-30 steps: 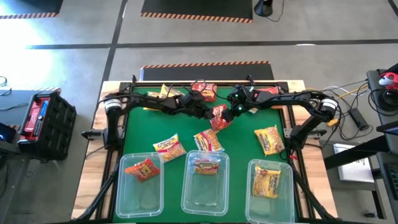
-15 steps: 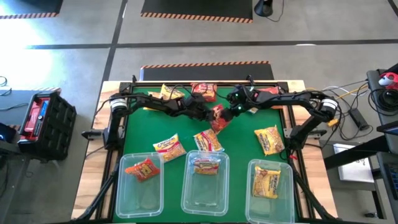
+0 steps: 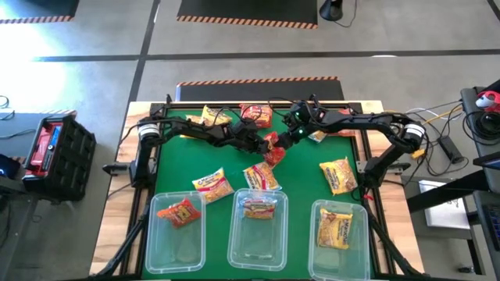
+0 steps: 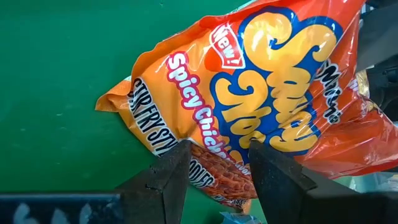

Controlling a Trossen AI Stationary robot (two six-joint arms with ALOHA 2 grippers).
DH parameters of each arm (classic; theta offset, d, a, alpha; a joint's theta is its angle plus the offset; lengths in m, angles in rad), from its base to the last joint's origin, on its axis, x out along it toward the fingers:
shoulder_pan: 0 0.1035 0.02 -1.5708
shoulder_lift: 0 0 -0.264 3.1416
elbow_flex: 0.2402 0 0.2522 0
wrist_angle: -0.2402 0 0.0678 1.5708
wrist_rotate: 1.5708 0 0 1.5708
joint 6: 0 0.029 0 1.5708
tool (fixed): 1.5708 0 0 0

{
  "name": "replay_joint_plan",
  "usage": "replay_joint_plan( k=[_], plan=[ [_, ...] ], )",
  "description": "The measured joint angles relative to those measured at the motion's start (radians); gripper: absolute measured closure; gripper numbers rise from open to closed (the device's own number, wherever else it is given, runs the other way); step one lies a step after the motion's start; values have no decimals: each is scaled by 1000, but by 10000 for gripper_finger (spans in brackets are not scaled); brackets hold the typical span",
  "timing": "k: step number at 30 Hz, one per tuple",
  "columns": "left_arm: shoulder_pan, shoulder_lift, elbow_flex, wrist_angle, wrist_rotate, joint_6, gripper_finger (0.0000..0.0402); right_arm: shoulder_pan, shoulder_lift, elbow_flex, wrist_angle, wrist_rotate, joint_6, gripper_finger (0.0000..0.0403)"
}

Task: Sort Maruchan noodles
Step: Put the orange noodle pack into the left transparent bin

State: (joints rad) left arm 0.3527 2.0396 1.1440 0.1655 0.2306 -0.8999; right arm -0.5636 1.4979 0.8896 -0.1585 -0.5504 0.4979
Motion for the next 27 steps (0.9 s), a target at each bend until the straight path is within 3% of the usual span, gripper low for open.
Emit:
replay_joint_plan(
  k=[8,14,27],
  plan=[
    [0,0,-1,0,-3,1,253,0,-2,35,-95,47,-1,186],
    [0,1,-1,0,-4,1,253,16,-2,52,-165,176,-35,186],
    [0,2,-1,-1,-6,2,253,62,-2,51,-157,158,-12,186]
  ],
)
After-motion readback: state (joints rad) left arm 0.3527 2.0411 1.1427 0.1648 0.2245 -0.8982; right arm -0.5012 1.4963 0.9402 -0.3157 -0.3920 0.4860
